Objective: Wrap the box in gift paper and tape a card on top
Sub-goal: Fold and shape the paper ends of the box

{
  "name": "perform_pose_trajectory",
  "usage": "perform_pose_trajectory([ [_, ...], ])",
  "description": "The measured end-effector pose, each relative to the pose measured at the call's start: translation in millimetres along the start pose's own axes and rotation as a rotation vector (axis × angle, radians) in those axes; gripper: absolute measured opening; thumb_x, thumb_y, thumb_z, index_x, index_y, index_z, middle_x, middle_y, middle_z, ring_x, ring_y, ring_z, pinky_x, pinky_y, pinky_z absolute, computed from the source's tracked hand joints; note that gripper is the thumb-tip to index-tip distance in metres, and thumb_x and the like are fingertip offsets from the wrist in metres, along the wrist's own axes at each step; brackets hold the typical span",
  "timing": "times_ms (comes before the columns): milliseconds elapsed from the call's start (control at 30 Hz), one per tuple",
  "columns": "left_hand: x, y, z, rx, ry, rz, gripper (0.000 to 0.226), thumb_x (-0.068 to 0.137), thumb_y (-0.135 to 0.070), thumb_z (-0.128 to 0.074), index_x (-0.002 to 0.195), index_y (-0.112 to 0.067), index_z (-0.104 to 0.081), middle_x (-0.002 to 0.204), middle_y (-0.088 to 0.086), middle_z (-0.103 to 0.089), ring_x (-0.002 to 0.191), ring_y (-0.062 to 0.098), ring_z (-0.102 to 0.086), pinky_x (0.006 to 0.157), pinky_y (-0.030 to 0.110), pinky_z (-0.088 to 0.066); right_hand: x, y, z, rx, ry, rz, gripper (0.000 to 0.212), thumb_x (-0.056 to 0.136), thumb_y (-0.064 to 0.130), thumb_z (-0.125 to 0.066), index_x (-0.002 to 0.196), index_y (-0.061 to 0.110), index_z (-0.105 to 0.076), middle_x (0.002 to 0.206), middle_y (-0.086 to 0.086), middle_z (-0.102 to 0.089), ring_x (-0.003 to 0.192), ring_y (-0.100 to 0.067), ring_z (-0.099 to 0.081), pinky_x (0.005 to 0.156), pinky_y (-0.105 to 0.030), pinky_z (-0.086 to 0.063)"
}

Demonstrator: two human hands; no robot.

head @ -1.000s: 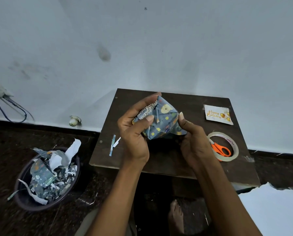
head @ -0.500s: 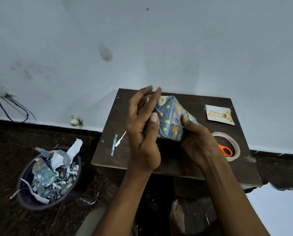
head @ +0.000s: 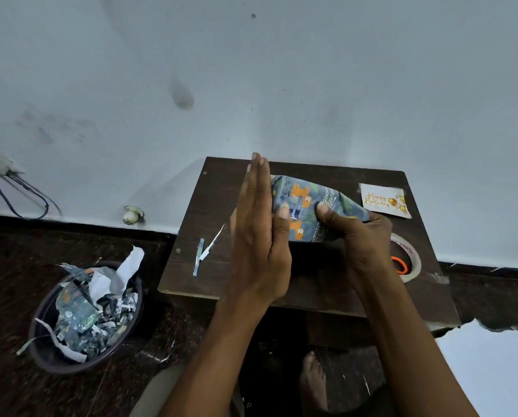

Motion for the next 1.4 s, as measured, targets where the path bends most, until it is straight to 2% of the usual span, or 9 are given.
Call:
perform_pose_trajectory([
  [133, 1, -1, -3, -0.016, 0.018, -0.001, 0.062, 0.105, -0.016, -0.04, 0.162, -0.01, -0.016, 0.171, -0.001, -0.011, 0.157, 0.013, -0.011, 0.123, 0.054, -0.022, 1, -1, 3, -0.004, -0.02, 0.006, 0.018, 0.076, 0.002, -0.081, 0.092, 0.001, -0.075, 0.092, -0.015, -0.079, 0.084, -0.032, -0.077, 0.07, -0.043, -0.065],
  [267, 1, 2, 2, -0.067, 0.001, 0.044, 0.068, 0.103, -0.02, -0.046, 0.162, -0.013, -0.012, 0.169, -0.004, -0.017, 0.154, 0.008, -0.016, 0.124, 0.047, -0.024, 1, -2, 3, 0.006, -0.03, 0.006, 0.018, 0.077, 0.001, -0.081, 0.094, 0.0, -0.075, 0.093, -0.017, -0.078, 0.086, -0.034, -0.077, 0.072, -0.045, -0.065],
  [600, 2, 13, 7, 0.035, -0.005, 0.073, 0.062, 0.104, -0.027, -0.043, 0.161, -0.015, -0.023, 0.166, -0.006, -0.027, 0.139, -0.011, -0.027, 0.11, 0.006, -0.02, 2, -4, 3, -0.062, -0.032, 0.046, 0.021, 0.078, 0.003, -0.083, 0.096, -0.003, -0.075, 0.091, -0.013, -0.079, 0.085, -0.03, -0.078, 0.067, -0.037, -0.063],
  [733, 1, 24, 16, -0.006, -0.039, 0.132, 0.061, 0.106, -0.035, -0.039, 0.162, -0.018, -0.02, 0.162, -0.016, -0.03, 0.143, -0.007, -0.028, 0.119, 0.026, -0.03, -5, 1, -3, -0.233, 0.038, 0.09, 0.029, 0.079, 0.016, -0.086, 0.102, 0.0, -0.076, 0.093, -0.006, -0.08, 0.088, -0.021, -0.078, 0.071, -0.031, -0.063],
  [833, 1, 23, 20, -0.022, -0.059, 0.12, 0.061, 0.108, -0.031, -0.04, 0.163, -0.019, -0.015, 0.142, -0.037, -0.033, 0.132, -0.022, -0.03, 0.109, 0.009, -0.028, -11, 17, 5, -0.373, 0.008, 0.226, 0.019, 0.085, 0.024, -0.082, 0.097, 0.009, -0.08, 0.09, 0.0, -0.08, 0.086, -0.016, -0.077, 0.072, -0.03, -0.061],
  [1000, -2, 19, 29, -0.112, -0.138, 0.081, 0.063, 0.106, -0.025, -0.044, 0.162, -0.013, -0.018, 0.165, -0.009, -0.029, 0.146, -0.002, -0.031, 0.119, 0.045, -0.034, -21, 63, 76, -0.46, -0.289, 0.434, 0.003, 0.088, 0.017, -0.078, 0.087, 0.015, -0.08, 0.081, -0.003, -0.077, 0.077, -0.019, -0.073, 0.076, -0.033, -0.057],
  [1233, -8, 6, 31, -0.089, -0.172, 0.047, 0.058, 0.104, -0.02, -0.048, 0.158, -0.009, -0.03, 0.139, -0.029, -0.042, 0.127, -0.019, -0.04, 0.103, 0.006, -0.032, -33, 72, 185, -0.811, -0.537, 0.26, 0.018, 0.083, 0.007, -0.071, 0.094, 0.018, -0.08, 0.087, 0.002, -0.076, 0.079, -0.01, -0.07, 0.086, -0.025, -0.053],
  [1300, -8, 2, 27, -0.088, -0.162, 0.053, 0.058, 0.104, -0.022, -0.049, 0.158, -0.011, -0.031, 0.135, -0.027, -0.045, 0.126, -0.018, -0.042, 0.102, 0.007, -0.035, -40, 73, 198, -0.818, -0.574, 0.222, 0.016, 0.083, 0.01, -0.072, 0.093, 0.018, -0.08, 0.087, 0.004, -0.076, 0.077, -0.007, -0.068, 0.086, -0.025, -0.051],
  [1400, -9, -3, 23, -0.085, -0.148, 0.081, 0.058, 0.104, -0.029, -0.048, 0.159, -0.019, -0.032, 0.139, -0.006, -0.054, 0.127, 0.003, -0.054, 0.104, 0.027, -0.047, -41, 60, 224, -0.757, -0.59, 0.087, 0.008, 0.08, 0.024, -0.078, 0.086, 0.02, -0.079, 0.088, 0.004, -0.076, 0.089, -0.018, -0.071, 0.095, -0.039, -0.056],
])
Point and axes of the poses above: each hand's wrist, its own x-axis towards the middle knuckle, its own z-axis out of the back of the hand, y = z × x, the point moved 10 cm from there along x, towards the middle knuckle
